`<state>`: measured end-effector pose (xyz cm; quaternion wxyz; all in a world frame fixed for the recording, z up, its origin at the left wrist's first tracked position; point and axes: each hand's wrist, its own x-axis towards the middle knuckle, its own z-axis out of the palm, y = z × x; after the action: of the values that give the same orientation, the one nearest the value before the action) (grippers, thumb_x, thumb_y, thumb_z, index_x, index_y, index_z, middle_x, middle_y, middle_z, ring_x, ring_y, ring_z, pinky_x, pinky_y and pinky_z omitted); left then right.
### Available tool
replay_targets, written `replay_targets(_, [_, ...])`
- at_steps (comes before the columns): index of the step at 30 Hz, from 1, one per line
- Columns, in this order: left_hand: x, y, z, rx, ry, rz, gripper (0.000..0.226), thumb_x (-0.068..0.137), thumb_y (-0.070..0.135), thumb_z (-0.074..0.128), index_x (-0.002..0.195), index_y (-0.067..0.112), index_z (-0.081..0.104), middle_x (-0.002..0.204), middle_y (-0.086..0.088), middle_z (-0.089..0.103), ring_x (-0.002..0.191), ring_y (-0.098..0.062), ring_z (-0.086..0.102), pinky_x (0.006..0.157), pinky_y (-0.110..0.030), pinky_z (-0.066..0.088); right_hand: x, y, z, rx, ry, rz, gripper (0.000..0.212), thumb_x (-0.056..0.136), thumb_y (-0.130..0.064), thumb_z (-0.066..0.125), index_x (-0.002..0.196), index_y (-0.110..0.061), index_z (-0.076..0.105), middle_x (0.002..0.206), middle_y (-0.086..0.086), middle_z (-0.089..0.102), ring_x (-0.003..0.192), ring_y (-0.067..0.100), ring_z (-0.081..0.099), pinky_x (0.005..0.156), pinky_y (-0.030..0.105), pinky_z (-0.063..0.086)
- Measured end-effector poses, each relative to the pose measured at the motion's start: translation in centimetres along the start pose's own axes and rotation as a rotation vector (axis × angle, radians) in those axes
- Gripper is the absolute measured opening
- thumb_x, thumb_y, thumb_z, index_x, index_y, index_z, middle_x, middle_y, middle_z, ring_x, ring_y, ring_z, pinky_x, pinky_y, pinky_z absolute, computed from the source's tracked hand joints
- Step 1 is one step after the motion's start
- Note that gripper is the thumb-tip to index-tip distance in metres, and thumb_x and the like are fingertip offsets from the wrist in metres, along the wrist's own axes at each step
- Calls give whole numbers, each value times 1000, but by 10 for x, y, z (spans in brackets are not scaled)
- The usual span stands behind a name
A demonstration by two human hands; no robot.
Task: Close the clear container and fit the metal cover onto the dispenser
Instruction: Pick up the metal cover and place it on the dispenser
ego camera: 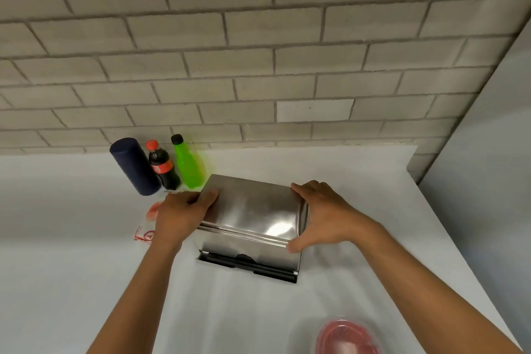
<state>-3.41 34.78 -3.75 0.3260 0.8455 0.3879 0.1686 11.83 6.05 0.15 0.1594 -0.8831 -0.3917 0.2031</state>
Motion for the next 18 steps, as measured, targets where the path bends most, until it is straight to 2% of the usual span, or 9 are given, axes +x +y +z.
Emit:
replay_targets(6, [-1,3,-4,102,-18,27,64,95,69,58,77,11,76,72,0,72,72,-10,64,66,-27,45,1,-2,0,-13,-9,17,145,50,-70,90,168,-31,15,155,-10,34,140,13,29,108,26,36])
replay_targets(9, [-1,5,-4,129,-16,28,65,96,68,58,76,9,76,72,-1,72,74,-14,65,67,-31,47,3,-3,-1,-7,-25,37,148,48,-72,90,168,-32,13,157,-12,32,143,12,28,110,26,34])
replay_targets(12, [-1,7,-6,170,-11,26,65,96,69,57,76,11,76,72,0,72,72,-10,62,62,-29,44,3,-3,-1,-9,-32,49,149,48,-72,90,169,-33,13,159,-12,31,145,12,28,111,27,35])
replay_targets(18, [-2,7,-6,222,-16,46,67,98,67,55,77,7,76,72,-4,72,68,-9,60,62,-26,42,3,-5,1,-33,-33,48,150,46,-73,89,168,-32,13,159,-11,32,144,13,29,112,27,36])
